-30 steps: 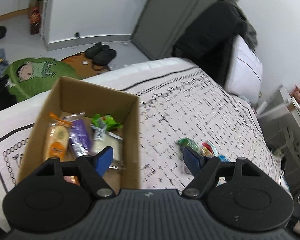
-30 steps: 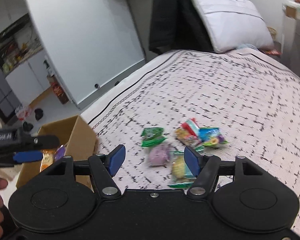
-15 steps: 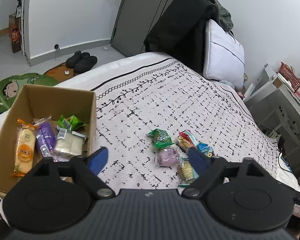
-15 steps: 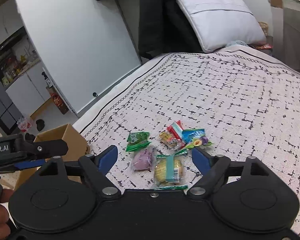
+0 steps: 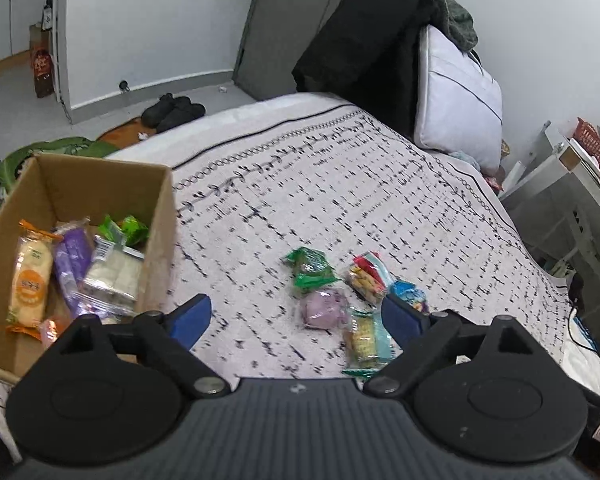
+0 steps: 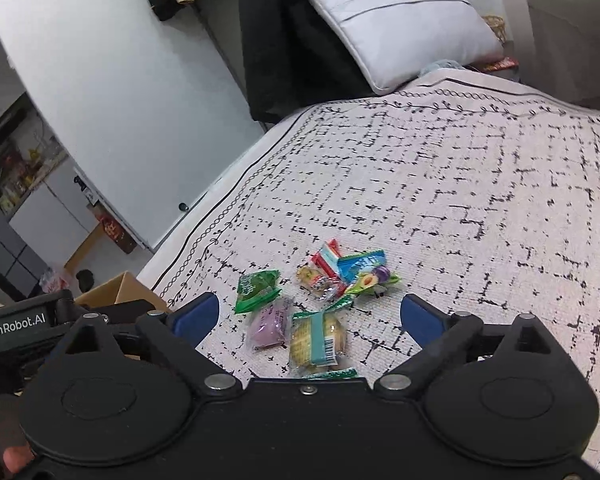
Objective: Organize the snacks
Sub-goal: 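Move both open grippers back over the remaining snack pile, then grasp the yellow corn cake with the left gripper while the right gripper grasps the blue fruit candy bag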
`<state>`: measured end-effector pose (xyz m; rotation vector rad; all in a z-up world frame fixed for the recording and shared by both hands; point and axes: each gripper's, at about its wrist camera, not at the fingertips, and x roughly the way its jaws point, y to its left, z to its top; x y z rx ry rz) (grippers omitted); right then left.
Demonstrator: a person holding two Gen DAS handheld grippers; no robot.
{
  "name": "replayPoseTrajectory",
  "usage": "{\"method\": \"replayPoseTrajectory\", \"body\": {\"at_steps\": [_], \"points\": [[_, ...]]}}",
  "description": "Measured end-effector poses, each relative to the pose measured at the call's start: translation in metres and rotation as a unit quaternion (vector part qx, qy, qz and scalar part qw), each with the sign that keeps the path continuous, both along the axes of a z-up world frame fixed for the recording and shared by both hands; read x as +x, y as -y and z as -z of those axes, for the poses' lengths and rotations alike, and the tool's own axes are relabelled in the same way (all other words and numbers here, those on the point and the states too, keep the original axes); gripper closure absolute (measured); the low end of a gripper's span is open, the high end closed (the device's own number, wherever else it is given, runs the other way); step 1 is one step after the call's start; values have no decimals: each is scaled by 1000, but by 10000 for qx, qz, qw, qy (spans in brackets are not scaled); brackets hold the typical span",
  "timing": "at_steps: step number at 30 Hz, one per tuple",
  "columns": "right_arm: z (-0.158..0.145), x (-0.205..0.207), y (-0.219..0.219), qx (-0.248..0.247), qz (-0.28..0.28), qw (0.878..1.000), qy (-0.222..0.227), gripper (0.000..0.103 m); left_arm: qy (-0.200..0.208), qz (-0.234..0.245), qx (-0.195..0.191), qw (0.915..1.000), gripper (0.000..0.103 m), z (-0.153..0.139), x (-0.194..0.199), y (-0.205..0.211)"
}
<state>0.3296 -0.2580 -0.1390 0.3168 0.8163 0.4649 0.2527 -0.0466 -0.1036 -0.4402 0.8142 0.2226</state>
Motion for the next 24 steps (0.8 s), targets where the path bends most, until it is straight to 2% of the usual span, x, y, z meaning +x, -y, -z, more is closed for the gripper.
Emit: {"method": "replayPoseTrajectory", "body": {"at_steps": [8,12,18,24], "points": [[12,10,16,130,304,9991,-275,6,-121,-59,-58,9999,12,7,14,9],[19,17,22,239,400,9979,-443,10,-232,-83,-121,9996,12,18,19,16],[30,25,31,388,585,9950,-717,16,-421,-36,-400,9983,14,38,31,27],[36,31,38,455,688,9933,-815,17,-529,-2,-539,9971,18,56,43,41]]}}
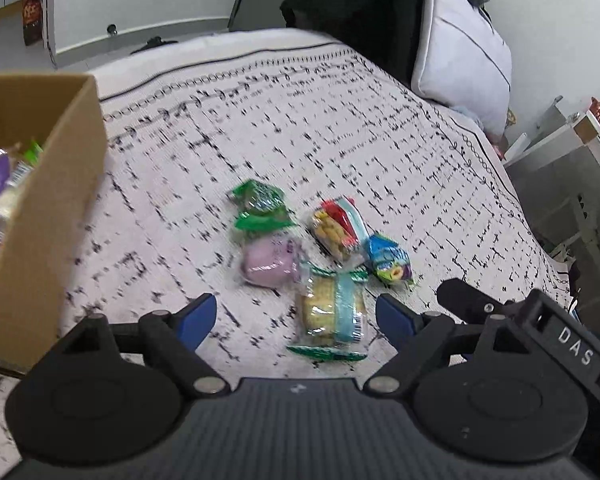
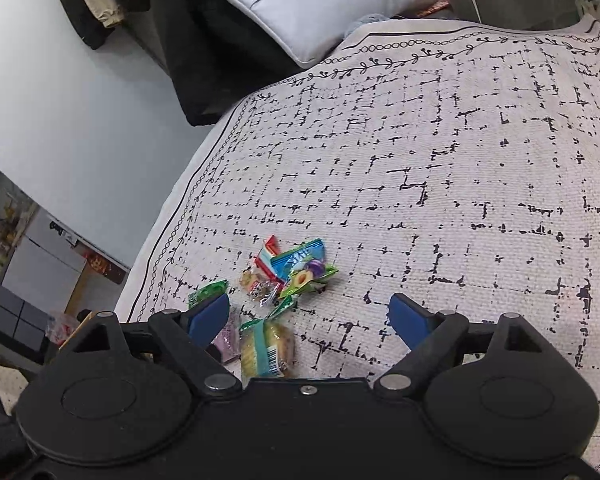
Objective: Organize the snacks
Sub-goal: 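Grasp the yellow corn cake with the left gripper while the right gripper grasps the blue fruit candy bag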
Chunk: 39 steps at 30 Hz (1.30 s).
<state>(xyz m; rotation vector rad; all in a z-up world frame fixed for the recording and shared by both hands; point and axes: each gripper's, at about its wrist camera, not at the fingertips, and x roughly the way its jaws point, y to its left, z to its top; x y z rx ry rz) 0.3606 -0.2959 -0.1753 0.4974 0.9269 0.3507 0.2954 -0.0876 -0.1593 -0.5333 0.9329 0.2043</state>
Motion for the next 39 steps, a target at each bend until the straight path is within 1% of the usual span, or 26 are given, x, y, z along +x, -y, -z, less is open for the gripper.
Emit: {"method": "replayPoseTrajectory", "body": {"at_steps": [8,11,13,15,16,18,20,21,24,29,35,37,38,39], "points": [[11,13,-2,-34,18,10000,-87,18,-203,-57,-113,9997,23,23,18,14],[15,20,-6,-110,-21,9999,-61,18,-301,-80,-113,9995,28,32,25,19],[18,24,-10,-155,-80,9998,-33,19,-365,-78,-159,9992,34,39,30,20],[20,28,-15,-218,-175,9996,-24,21,-337,-73,-149,9993,37,42,31,21],[21,29,-19,-244,-238,9994,-20,22,-291,-51,-133,9995,45,42,32,21],[23,31,-26,-317,-340,9989,-7,23,-265,-17,-233,9994,55,41,33,21],[25,32,-30,-308,-374,9988,-7,23,-342,-82,-228,9991,63,39,35,20],[25,33,-31,-304,-407,9987,-1,23,-363,-105,-231,9990,64,37,35,19],[24,36,-38,-483,-464,9977,134,24,-435,-256,-309,9982,66,34,32,12],[26,44,-44,-627,-462,9968,193,24,-468,-456,-355,9972,66,32,21,0],[28,48,-54,-794,-562,9947,345,24,-417,-491,-396,9971,66,23,8,-10],[30,51,-57,-853,-597,9939,351,28,-396,-496,-403,9972,66,20,5,-12],[30,52,-58,-870,-615,9936,363,35,-383,-494,-407,9972,66,18,4,-14],[31,52,-58,-892,-630,9933,371,46,-368,-488,-407,9973,66,17,3,-15]]}}
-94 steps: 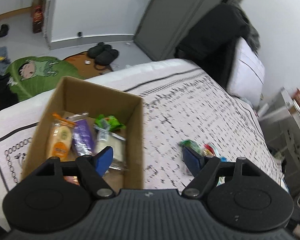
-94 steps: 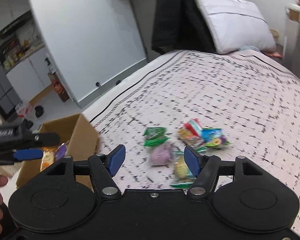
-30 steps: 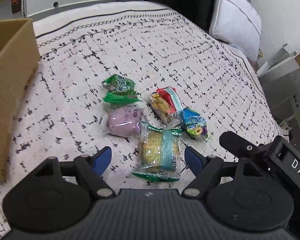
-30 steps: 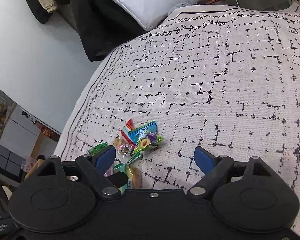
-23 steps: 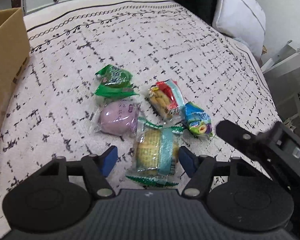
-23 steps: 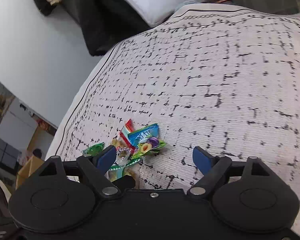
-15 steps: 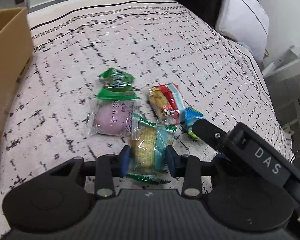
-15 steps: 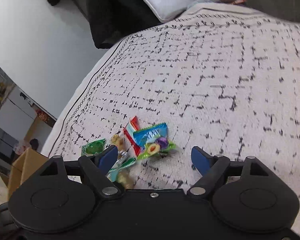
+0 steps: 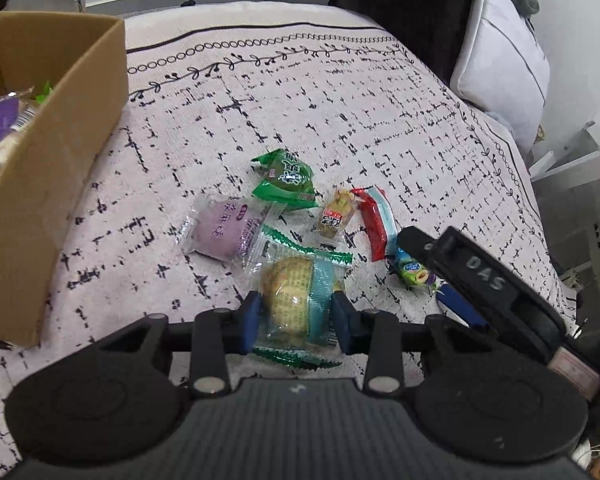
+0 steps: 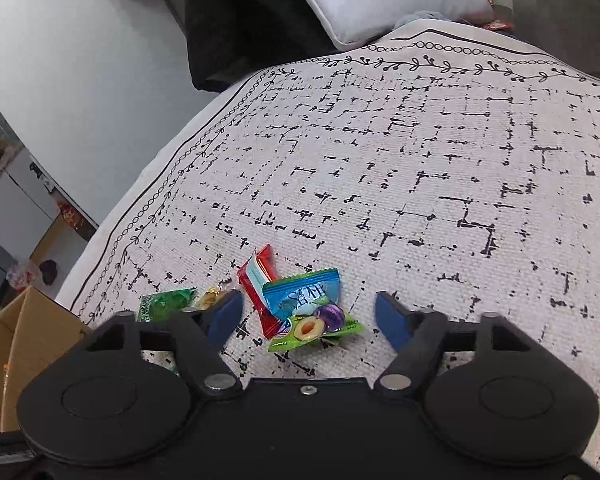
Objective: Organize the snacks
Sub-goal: 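Grasp the yellow corn cake with the left gripper while the right gripper grasps the blue fruit candy bag, then carry both snacks to the cardboard box and release them inside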
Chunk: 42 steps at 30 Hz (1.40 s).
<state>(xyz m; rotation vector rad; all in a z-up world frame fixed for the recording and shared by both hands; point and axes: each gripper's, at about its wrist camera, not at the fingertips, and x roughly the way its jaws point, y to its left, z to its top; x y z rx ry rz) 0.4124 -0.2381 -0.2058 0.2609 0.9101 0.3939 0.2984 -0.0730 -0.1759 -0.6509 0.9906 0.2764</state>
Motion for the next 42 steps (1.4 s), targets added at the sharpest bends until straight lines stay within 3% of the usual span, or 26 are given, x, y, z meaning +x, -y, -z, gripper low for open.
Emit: {"method": "replayPoseTrajectory", "body": {"at_steps": [2,9,18,34,42], "points": [[1,1,0,-61,-36,10000,-49,65,36,6,15,10000,66,-4,-3,-2],[-6,-11,4,-77,-77,9999,-14,74,164,-21,70,9998,66,-21,-15,-15],[-32,-47,4,-94,-238,9994,251,76,513,-54,150,9986,66,-53,-38,-31],[-80,-99,9,525,-24,9981,331,77,1146,-535,112,9919,67,-105,-89,-72],[-116,-117,-9,691,-87,9960,560,77,1377,-684,17,9881,67,-120,-108,-91]]}}
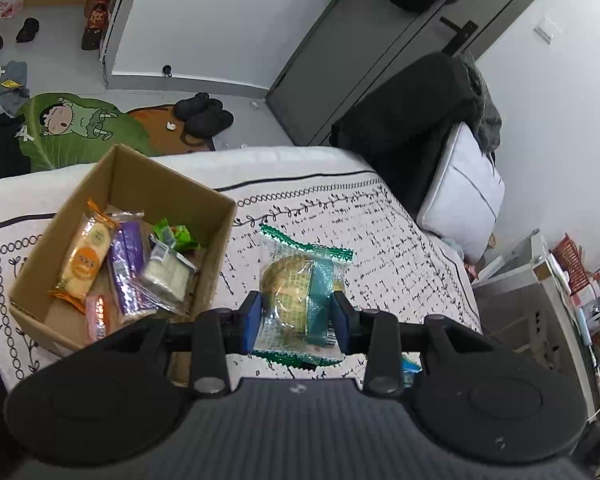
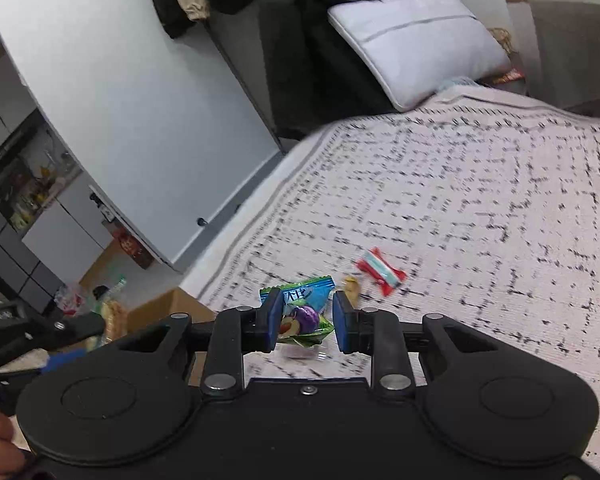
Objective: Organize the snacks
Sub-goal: 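Carry both snacks to the cardboard box and release them inside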
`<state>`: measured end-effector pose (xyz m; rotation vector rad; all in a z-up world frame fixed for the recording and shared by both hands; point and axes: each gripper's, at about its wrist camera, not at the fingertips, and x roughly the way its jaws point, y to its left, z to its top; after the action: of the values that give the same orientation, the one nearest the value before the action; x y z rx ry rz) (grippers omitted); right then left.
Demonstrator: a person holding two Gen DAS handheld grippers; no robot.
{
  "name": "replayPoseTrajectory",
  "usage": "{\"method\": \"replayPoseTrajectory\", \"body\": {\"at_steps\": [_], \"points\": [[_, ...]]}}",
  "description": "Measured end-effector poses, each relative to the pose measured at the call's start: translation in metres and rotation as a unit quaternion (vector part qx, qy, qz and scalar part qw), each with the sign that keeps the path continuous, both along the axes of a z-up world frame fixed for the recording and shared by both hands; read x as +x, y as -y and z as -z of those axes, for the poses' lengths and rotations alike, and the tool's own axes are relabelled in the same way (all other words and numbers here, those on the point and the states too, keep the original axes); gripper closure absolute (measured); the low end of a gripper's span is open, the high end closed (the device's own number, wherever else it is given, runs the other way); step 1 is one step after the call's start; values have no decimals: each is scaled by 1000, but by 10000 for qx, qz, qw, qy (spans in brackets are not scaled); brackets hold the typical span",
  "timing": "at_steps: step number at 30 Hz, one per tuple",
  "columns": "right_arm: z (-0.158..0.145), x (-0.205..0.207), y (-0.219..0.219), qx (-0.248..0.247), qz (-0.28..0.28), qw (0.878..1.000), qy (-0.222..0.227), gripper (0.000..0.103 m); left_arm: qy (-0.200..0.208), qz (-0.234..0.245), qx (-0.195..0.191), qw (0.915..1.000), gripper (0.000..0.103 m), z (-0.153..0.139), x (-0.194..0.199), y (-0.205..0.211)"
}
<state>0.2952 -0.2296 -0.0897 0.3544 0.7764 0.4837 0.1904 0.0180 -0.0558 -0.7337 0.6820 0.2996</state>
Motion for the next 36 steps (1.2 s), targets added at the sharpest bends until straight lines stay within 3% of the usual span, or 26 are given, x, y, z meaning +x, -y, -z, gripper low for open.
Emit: {"method": "replayPoseTrajectory", "body": {"at_steps": [10,23,36], "points": [[-25,-13,-44,-123,-259,9994,200,77,64,-293,-219,9993,67,4,-18,-35],[-28,-32,-107,-266,-643,9975,133,77,-268,-668,-566,9958,67,22,-33,-83],[-22,-44,-158,-303,-1133,9931,-7,77,-590,-1070,-661,9903,65,35,-40,-105]]}}
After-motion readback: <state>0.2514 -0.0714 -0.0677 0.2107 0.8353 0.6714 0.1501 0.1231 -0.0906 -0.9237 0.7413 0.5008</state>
